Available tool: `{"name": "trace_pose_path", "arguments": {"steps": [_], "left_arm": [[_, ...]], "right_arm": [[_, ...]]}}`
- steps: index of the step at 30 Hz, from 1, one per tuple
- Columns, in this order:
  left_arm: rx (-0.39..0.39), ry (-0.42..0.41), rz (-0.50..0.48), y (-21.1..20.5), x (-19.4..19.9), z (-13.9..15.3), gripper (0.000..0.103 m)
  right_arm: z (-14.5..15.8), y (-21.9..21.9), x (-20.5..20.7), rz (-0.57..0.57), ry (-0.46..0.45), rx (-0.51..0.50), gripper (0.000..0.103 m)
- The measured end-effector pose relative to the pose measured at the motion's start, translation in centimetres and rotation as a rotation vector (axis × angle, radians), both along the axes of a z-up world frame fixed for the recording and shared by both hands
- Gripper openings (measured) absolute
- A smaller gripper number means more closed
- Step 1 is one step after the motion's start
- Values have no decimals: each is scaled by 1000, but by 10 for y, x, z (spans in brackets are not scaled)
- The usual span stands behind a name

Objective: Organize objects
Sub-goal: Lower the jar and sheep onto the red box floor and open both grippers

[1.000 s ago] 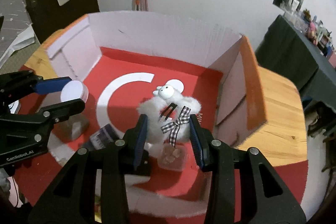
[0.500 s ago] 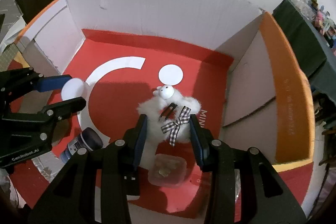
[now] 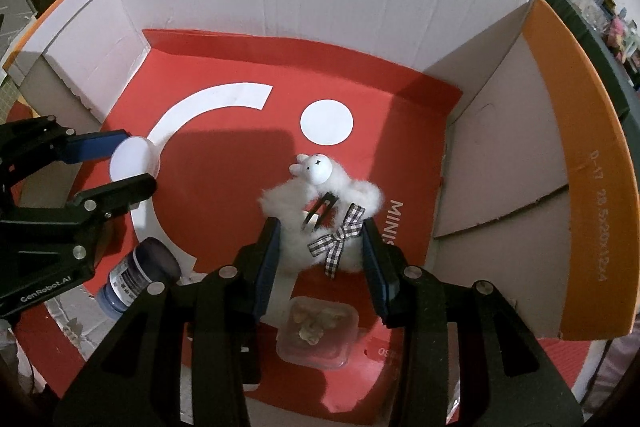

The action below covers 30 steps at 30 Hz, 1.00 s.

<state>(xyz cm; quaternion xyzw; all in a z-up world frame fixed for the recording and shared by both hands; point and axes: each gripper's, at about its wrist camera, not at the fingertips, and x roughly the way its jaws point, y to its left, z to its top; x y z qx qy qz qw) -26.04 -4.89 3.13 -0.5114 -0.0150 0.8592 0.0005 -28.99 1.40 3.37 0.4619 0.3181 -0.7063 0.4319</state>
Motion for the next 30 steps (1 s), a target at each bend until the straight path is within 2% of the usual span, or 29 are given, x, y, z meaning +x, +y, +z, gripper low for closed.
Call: {"name": "trace_pose_path", "arguments": {"steps": [9, 14, 30], "left_arm": [[3, -3, 2, 0, 2, 0, 43], [7, -3, 0, 0, 4, 2, 48], [-3, 8, -3, -4, 12, 8, 55]], "right_arm": [[1, 6, 0, 5, -2, 5, 39], [5, -7, 1, 8, -4, 8, 40], [14, -5, 1, 13, -7, 4, 45]]}}
